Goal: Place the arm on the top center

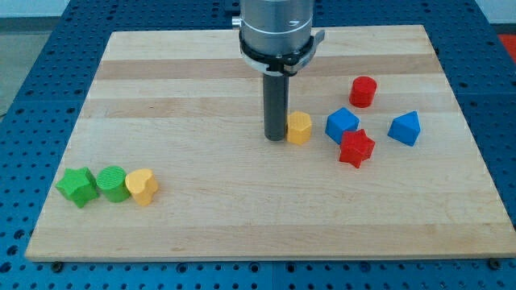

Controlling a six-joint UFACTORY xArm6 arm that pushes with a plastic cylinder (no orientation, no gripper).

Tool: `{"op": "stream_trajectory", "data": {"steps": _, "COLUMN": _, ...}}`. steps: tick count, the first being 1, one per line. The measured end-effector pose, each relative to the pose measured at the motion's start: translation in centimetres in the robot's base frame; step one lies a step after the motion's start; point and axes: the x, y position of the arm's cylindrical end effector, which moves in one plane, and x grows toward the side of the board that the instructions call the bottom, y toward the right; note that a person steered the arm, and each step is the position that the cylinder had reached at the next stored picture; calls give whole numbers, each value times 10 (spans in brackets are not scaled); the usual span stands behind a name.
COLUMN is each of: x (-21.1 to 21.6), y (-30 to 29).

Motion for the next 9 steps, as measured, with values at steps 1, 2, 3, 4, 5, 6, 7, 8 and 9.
{"op": "stream_trajectory", "data": {"steps": 1, "x": -7, "y": 21}}
{"op": "stream_trajectory", "data": {"steps": 2, "x": -7, "y": 28}}
{"op": "stream_trajectory", "data": {"steps": 3, "x": -11, "y": 30}}
{"op": "stream_trajectory", "data": {"steps": 4, "x": -15, "y": 16}}
{"op": "stream_trajectory", "data": {"steps": 5, "x": -46, "y": 16}}
{"op": "stream_trajectory", "data": {"steps": 6, "x": -82, "y": 16}}
{"op": "stream_trajectory", "data": {"steps": 7, "x": -116, "y": 16}}
{"op": "stream_trajectory", "data": {"steps": 8, "x": -128, "y": 16}}
{"op": "stream_trajectory", "data": {"steps": 9, "x": -133, "y": 16}}
